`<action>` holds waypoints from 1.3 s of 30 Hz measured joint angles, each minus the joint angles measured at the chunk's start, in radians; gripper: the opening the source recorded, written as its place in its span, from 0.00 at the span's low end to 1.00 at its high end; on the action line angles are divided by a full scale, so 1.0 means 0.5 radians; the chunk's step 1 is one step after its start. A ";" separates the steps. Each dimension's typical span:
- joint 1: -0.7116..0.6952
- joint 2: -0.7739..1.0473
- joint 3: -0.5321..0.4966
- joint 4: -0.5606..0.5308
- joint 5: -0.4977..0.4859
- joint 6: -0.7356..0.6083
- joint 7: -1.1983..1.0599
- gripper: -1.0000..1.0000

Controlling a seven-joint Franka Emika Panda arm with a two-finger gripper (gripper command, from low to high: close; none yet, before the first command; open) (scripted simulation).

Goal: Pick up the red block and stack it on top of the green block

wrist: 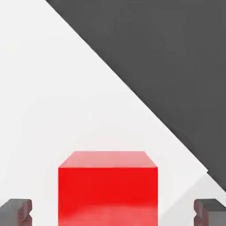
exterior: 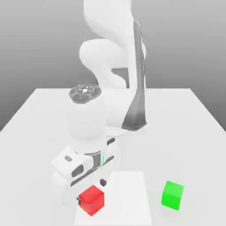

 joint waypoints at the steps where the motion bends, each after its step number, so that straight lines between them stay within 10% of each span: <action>1: 0.000 0.000 0.000 0.000 0.000 -0.001 0.000 0.00; 12: 0.096 -0.346 -0.130 -0.060 -0.239 -0.285 0.132 0.00; 39: 0.455 -0.562 0.465 -0.056 -0.418 -0.494 -2.306 0.00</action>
